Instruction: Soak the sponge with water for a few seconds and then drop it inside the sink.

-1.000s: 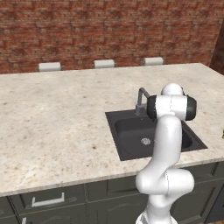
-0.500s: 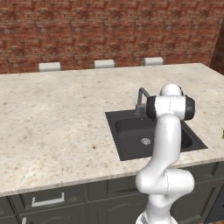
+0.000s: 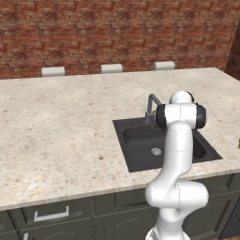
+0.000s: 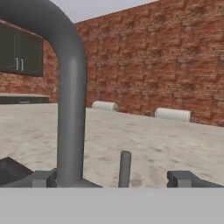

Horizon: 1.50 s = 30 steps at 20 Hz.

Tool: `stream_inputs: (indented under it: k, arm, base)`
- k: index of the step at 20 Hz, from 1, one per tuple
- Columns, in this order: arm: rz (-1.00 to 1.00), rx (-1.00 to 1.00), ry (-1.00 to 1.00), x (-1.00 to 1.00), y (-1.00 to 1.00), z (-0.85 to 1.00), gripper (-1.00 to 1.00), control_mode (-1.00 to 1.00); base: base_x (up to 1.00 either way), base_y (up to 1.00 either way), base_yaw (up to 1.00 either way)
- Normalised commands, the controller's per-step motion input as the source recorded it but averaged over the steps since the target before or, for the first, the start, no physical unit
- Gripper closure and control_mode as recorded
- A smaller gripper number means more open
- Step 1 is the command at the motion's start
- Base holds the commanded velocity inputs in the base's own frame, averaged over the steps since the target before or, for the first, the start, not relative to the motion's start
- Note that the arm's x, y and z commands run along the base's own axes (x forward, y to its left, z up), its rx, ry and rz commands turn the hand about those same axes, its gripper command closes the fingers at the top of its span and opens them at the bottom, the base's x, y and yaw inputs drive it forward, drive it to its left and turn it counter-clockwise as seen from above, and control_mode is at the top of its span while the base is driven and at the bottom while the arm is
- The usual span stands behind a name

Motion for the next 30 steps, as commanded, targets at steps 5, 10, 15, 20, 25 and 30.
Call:
stream_inputs:
  k: [5, 10, 15, 20, 25, 30]
  arm:
    - [0.00, 0.00, 0.00, 0.12, -0.16, -0.09, -1.00, -1.00]
    - [0.00, 0.00, 0.00, 0.13, -0.10, -0.09, -1.00, -1.00]
    - [0.00, 0.00, 0.00, 0.23, 0.00, -0.10, -1.00, -1.00]
    - [0.00, 0.00, 0.00, 0.25, 0.00, -0.15, -1.00, -1.00]
    - [0.00, 0.00, 0.00, 0.17, 0.00, -0.16, -1.00, -1.00]
    - [0.00, 0.00, 0.00, 0.00, 0.02, 0.00, -1.00, -1.00]
  base:
    - [0.00, 0.00, 0.00]
    - [0.00, 0.00, 0.00]
    - [0.00, 0.00, 0.00]
    - [0.00, 0.00, 0.00]
    - [0.00, 0.00, 0.00]
    - [0.00, 0.00, 0.00]
